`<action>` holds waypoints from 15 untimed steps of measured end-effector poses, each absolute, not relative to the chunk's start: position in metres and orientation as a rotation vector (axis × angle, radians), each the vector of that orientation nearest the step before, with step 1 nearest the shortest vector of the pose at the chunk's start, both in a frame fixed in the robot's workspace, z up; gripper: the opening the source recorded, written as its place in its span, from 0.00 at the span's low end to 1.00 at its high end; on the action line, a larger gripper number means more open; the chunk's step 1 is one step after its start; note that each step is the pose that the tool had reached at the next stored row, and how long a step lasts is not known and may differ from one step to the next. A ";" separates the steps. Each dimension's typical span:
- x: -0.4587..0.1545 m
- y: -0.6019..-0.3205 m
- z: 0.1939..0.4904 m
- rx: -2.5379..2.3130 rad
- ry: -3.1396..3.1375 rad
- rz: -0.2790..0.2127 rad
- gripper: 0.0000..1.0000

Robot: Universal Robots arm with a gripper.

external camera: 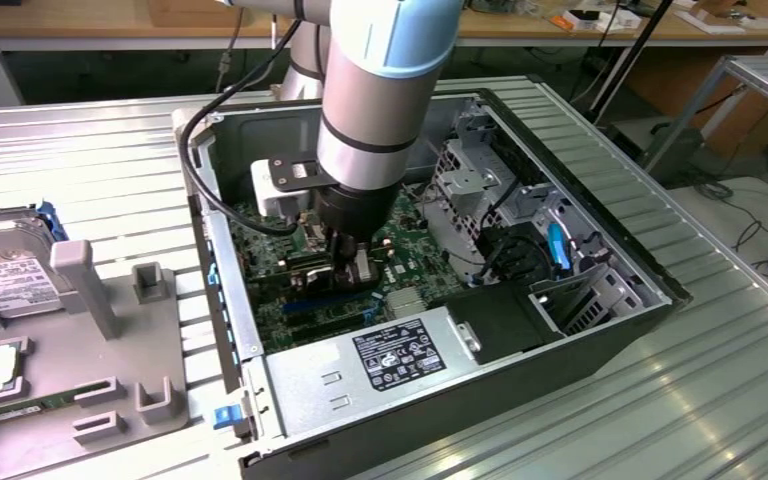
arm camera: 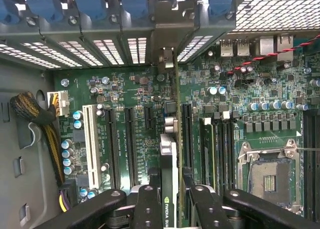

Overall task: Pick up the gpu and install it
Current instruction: 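Insert the gpu into the slot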

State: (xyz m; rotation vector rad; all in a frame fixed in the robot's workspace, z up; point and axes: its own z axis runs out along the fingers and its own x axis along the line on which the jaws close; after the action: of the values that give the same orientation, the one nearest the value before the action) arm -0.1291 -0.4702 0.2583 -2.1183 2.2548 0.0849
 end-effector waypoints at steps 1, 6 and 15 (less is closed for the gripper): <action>-0.129 -0.470 0.260 -2.119 2.255 0.085 0.27; -0.129 -0.470 0.264 -2.120 2.256 0.085 0.27; -0.129 -0.470 0.264 -2.147 2.232 0.085 0.27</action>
State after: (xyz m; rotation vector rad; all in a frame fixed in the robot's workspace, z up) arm -0.1290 -0.4704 0.2637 -2.1468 2.2321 0.0853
